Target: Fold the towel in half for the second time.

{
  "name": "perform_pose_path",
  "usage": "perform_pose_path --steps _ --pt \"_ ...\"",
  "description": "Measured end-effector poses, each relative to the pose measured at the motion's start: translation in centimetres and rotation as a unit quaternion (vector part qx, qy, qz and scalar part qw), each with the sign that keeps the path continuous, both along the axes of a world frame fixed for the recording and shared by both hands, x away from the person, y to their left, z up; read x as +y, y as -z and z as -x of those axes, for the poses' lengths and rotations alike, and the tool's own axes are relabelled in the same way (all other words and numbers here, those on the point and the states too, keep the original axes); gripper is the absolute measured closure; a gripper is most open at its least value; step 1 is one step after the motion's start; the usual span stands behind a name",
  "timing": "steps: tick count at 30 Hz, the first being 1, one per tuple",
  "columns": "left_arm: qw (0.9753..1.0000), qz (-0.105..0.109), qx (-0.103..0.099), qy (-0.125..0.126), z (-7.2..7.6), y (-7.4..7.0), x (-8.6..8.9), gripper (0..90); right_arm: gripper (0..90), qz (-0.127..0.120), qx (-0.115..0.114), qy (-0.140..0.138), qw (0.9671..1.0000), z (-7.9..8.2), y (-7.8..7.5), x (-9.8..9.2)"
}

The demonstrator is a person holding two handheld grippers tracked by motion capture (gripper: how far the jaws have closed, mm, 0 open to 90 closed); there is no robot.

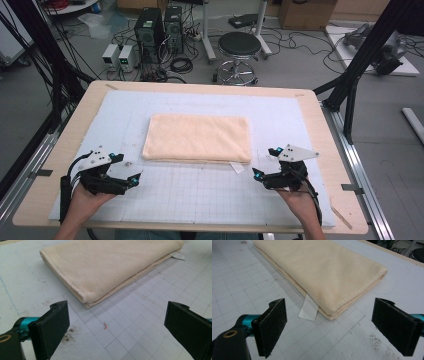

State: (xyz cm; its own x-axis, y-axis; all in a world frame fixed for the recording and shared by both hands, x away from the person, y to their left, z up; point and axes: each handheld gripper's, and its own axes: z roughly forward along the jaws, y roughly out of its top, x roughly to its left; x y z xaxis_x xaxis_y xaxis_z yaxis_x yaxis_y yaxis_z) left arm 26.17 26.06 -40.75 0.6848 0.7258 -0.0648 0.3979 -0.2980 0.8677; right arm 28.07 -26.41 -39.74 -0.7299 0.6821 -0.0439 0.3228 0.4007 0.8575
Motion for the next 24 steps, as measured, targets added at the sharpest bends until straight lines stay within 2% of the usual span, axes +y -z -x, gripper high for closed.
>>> perform_pose_path --steps 24 --pt "0.9999 0.003 -0.001 -0.013 1.6 -0.1 1.3 6.6 12.0 0.000 0.000 0.009 1.0000 1.5 0.2 -1.2"
